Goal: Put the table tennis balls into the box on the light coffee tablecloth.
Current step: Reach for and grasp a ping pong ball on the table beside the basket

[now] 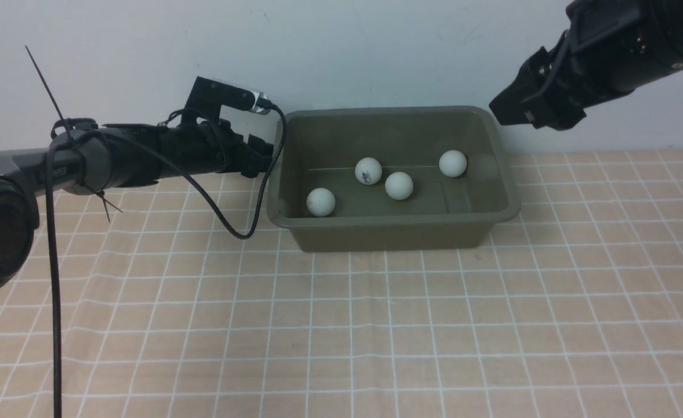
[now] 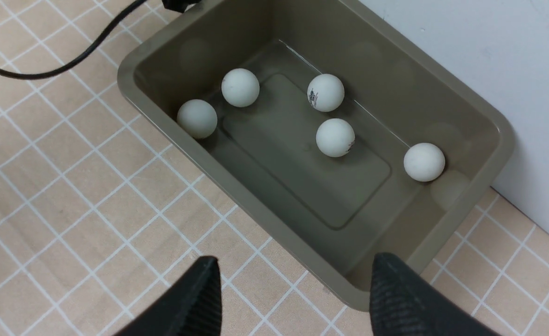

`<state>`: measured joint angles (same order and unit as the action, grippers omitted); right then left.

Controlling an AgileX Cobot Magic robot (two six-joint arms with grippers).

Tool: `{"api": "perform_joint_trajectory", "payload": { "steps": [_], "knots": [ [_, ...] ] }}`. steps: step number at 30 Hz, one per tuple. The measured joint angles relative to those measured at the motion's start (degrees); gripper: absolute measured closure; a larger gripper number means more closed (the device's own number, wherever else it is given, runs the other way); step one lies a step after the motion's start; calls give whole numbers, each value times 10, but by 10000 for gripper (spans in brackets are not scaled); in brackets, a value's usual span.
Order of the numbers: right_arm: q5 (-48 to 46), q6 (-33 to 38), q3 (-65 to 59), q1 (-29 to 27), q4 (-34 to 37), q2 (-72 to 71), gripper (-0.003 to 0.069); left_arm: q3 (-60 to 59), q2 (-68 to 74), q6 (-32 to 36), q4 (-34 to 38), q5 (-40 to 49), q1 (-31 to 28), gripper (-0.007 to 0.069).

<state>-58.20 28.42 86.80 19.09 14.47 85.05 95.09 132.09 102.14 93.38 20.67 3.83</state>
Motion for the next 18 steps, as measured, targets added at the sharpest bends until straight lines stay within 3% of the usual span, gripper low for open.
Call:
{"api": "perform_joint_trajectory", "payload": {
  "steps": [4,13,18],
  "knots": [
    [0,0,0,0,0,0,260,0,-34,-72,-57,32,-1,186],
    [-7,0,0,0,0,0,260,16,-94,-399,-382,141,-31,186],
    [-10,0,0,0,0,0,260,55,-95,-504,-466,233,-40,187]
  ]
}}
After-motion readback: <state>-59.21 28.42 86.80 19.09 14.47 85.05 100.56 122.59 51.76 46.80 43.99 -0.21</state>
